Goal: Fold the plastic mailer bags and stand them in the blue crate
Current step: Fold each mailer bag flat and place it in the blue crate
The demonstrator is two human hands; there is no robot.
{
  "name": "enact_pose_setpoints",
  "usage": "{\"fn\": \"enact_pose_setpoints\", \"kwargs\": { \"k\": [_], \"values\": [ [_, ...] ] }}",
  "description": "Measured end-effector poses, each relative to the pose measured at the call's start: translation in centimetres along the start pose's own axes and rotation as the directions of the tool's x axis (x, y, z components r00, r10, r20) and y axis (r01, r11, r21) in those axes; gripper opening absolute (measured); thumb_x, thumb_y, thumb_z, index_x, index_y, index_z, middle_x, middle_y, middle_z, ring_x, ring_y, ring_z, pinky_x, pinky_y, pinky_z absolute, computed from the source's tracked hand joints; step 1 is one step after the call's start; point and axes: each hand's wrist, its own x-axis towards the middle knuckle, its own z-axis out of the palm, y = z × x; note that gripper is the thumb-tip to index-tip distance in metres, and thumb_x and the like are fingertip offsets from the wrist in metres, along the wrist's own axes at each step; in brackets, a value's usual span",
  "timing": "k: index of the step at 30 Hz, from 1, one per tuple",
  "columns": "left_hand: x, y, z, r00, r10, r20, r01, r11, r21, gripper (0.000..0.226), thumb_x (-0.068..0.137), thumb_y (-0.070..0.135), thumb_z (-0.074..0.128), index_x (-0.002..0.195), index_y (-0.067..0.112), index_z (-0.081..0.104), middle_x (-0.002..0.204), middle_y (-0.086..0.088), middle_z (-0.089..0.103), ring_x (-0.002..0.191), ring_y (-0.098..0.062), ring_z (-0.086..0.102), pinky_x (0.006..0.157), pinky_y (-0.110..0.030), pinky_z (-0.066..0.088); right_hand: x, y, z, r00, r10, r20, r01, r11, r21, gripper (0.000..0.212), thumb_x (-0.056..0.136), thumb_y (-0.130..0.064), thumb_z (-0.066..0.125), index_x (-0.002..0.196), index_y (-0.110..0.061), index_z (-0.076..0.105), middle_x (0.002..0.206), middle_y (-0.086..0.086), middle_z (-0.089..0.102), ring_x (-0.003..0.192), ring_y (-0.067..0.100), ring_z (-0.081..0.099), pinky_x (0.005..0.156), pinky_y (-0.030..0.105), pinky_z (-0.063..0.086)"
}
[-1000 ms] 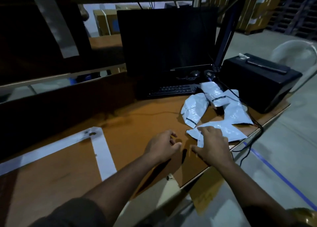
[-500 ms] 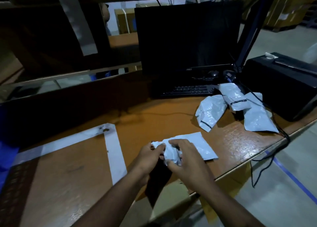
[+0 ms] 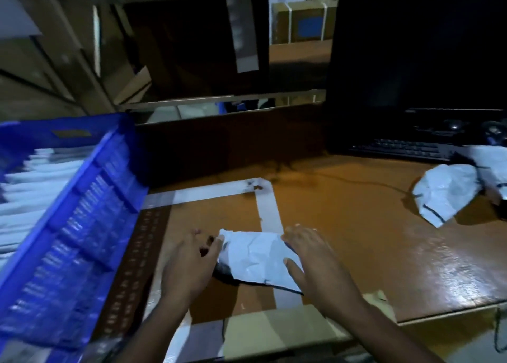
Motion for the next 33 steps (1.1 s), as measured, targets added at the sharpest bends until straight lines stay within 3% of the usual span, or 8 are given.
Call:
{"fn": "enact_pose_setpoints", "kwargs": {
  "k": [3,6,9,17,22,29,31,33],
  "values": [
    [-1.2,-0.4,-1.1,0.919,0.327,-0.220,-0.264,0.925,0.274,0.042,0.098,0.058,0.046,0.125,0.027,0.057,0.114,0.003,0.063,0.100,-0.020,0.063,0.078,-0.039,0.055,0.1,-2.0,1.2,0.992,-0.023,-0.122,0.009,0.993,-0.117,0.038,0.091,-0.026,0.065,0.129,-0.022,0.064,0.139,0.001,0.058,0.131,0.020,0.051,0.116,0.039,0.029],
    [-1.2,0.6,1.3,0.800,0.600,0.018,-0.574,0.755,0.316,0.038,0.104,0.038,0.040,0.130,0.023,0.062,0.131,-0.001,0.062,0.120,-0.022,0.059,0.095,-0.035,0.050,0.0,-2.9,3.3,0.992,-0.045,-0.120,0.028,0.989,-0.144,0.038,0.097,-0.030,0.052,0.132,-0.020,0.062,0.141,0.001,0.057,0.132,0.021,0.052,0.115,0.038,0.036],
    [0.3,0.3,4.2,0.680,0.670,0.297,-0.727,0.568,0.386,0.050,0.103,0.036,0.035,0.142,0.016,0.057,0.150,-0.002,0.054,0.143,-0.017,0.042,0.115,-0.040,0.038,0.0,-2.7,5.3,0.998,-0.048,-0.043,0.036,0.969,-0.243,0.051,0.100,-0.036,0.032,0.139,-0.016,0.059,0.146,0.005,0.053,0.136,0.026,0.050,0.112,0.043,0.026],
    [-0.2,-1.6,5.4,0.699,0.629,0.339,-0.713,0.584,0.387,0.063,0.107,0.046,0.015,0.163,0.018,0.016,0.169,0.005,0.004,0.156,-0.008,-0.004,0.127,-0.038,0.000,-0.1,-0.8,5.6,0.992,-0.027,0.123,0.056,0.969,-0.239,0.055,0.108,-0.046,0.017,0.158,-0.025,0.026,0.165,-0.004,0.021,0.154,0.012,0.007,0.122,0.039,0.002],
    [-1.4,-2.0,5.1,0.688,0.609,0.394,-0.724,0.616,0.312,0.069,0.101,0.052,0.003,0.163,0.021,0.001,0.168,0.007,-0.010,0.153,-0.004,-0.017,0.127,-0.039,-0.001,-0.9,-0.3,4.6,0.975,-0.075,0.210,0.115,0.976,-0.185,0.055,0.109,-0.049,0.015,0.160,-0.033,0.003,0.166,-0.015,-0.008,0.150,0.004,-0.018,0.123,0.038,-0.005],
    [-1.6,-1.7,4.9,0.772,0.555,0.310,-0.633,0.714,0.299,0.069,0.100,0.062,0.025,0.162,0.033,0.014,0.169,0.016,0.005,0.154,-0.002,0.003,0.124,-0.034,0.015,0.2,0.7,2.8,0.971,-0.049,0.233,0.022,0.993,0.116,0.051,0.102,-0.055,0.039,0.152,-0.047,0.029,0.165,-0.022,-0.006,0.150,-0.002,-0.012,0.124,0.037,0.004],
    [-1.8,-1.2,4.3,0.793,0.537,0.288,-0.606,0.747,0.273,0.074,0.097,0.066,0.039,0.160,0.035,0.014,0.167,0.020,0.008,0.153,-0.002,0.007,0.122,-0.030,0.012,0.5,0.5,2.2,0.980,0.057,0.189,-0.110,0.953,0.284,0.039,0.096,-0.056,0.051,0.135,-0.048,0.048,0.165,-0.021,0.001,0.151,0.002,-0.007,0.123,0.040,0.013],
    [-1.8,-0.5,3.6,0.797,0.548,0.255,-0.602,0.755,0.260,0.079,0.095,0.066,0.045,0.160,0.034,0.015,0.163,0.023,0.011,0.153,-0.002,0.006,0.122,-0.026,0.001,0.8,0.0,2.3,0.984,0.137,0.115,-0.162,0.953,0.257,0.032,0.099,-0.049,0.052,0.130,-0.041,0.054,0.165,-0.015,0.014,0.152,0.004,0.001,0.122,0.043,0.023]
  ]
}}
